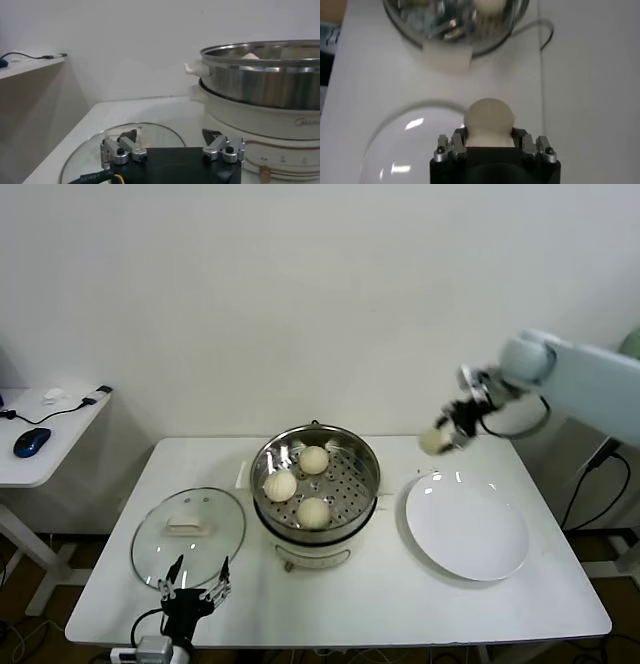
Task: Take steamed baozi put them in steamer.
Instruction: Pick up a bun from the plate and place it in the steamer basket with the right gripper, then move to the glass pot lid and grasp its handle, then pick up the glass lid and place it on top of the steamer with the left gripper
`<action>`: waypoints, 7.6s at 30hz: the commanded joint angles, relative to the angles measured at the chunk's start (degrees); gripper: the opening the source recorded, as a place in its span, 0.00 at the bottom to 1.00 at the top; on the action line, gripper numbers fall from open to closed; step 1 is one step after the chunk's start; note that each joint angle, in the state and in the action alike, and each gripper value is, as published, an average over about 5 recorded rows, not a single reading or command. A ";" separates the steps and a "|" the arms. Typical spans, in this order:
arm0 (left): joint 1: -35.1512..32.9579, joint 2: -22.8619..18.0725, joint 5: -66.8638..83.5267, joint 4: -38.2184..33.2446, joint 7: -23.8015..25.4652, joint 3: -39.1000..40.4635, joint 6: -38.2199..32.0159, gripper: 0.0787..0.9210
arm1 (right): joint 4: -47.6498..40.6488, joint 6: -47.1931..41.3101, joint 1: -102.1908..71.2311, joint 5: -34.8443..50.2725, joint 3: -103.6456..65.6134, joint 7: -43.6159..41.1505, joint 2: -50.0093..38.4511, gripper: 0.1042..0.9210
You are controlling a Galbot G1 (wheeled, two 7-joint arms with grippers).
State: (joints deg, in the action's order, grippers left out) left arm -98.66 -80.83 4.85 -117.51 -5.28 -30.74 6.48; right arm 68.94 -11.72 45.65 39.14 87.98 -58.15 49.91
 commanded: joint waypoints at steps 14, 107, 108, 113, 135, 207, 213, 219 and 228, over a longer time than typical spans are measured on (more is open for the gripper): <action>0.31 0.20 0.16 0.07 0.48 -0.25 0.14 0.88 | 8.97 -12.54 -6.56 2.64 8.02 15.20 14.78 0.61; 10.22 9.98 -80.64 30.52 -27.34 -4.78 -11.76 0.88 | 21.94 19.05 -128.18 -25.69 -121.51 53.65 21.82 0.88; 10.74 9.97 -80.78 30.83 -26.87 -4.78 -11.40 0.88 | 22.00 19.08 -128.36 -25.77 -121.61 53.62 21.82 0.88; 13.76 9.29 -79.58 31.33 -23.09 -4.34 -9.65 0.88 | 22.12 19.51 -129.62 -25.91 -122.17 53.43 21.92 0.88; 27.66 8.21 -77.73 41.01 -15.10 -1.25 -1.45 0.88 | 20.73 21.93 -132.67 -26.74 -123.66 53.26 22.27 0.88; 41.65 -0.10 -93.67 4.09 21.64 39.88 37.79 0.07 | 23.34 26.92 -130.07 -30.15 -123.59 53.96 22.57 0.88; 41.72 -4.52 -96.86 8.14 21.41 41.82 38.51 0.07 | 22.84 28.01 -130.44 -30.22 -123.48 54.13 23.34 0.88; 42.07 -6.59 -97.92 11.80 20.54 41.92 38.52 0.07 | 22.65 28.84 -130.74 -30.36 -123.47 54.42 23.74 0.88; 42.52 -6.95 -98.10 15.74 19.81 40.00 38.52 0.07 | 22.73 29.24 -130.19 -31.26 -123.29 54.90 24.00 0.88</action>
State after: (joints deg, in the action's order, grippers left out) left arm -56.93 -85.77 -91.88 -102.06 13.34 6.89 42.20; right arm 91.75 16.98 -84.73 8.26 -35.36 -3.37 73.74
